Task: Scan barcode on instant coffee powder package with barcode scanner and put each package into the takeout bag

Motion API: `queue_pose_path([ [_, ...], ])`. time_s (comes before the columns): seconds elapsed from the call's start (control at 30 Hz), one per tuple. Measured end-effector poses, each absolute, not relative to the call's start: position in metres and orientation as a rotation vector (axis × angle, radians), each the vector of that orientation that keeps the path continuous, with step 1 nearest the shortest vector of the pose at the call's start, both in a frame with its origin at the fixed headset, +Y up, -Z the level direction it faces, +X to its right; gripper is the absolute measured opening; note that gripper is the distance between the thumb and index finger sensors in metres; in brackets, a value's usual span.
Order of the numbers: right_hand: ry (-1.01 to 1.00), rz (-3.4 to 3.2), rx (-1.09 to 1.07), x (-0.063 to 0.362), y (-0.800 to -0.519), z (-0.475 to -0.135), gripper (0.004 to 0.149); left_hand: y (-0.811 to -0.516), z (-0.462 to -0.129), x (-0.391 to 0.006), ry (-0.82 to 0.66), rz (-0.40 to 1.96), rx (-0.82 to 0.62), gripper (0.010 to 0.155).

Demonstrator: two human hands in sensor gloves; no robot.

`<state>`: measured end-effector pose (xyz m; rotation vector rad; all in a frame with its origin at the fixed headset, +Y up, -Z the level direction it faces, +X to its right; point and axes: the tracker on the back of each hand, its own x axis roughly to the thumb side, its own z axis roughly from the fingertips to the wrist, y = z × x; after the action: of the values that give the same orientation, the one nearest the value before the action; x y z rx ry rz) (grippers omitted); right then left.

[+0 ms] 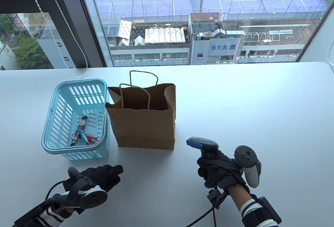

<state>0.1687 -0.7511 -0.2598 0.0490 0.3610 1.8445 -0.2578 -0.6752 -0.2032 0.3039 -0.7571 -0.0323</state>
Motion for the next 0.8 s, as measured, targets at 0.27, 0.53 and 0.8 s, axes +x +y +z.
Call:
queue_pose_path([
  [0.27, 0.356, 1.895, 0.089, 0.163, -0.745, -0.259, 0.057, -0.545, -0.260, -0.310, -0.302, 0.102, 0.123, 0.064],
  [0.53, 0.363, 1.937, 0.120, 0.162, -0.743, -0.258, 0.058, -0.599, -0.416, -0.334, 0.147, 0.190, -0.781, 0.066],
  [0.8, 0.382, 1.960, 0.142, 0.160, -0.744, -0.258, 0.058, -0.687, -0.457, -0.342, 0.321, 0.214, -1.046, 0.060],
])
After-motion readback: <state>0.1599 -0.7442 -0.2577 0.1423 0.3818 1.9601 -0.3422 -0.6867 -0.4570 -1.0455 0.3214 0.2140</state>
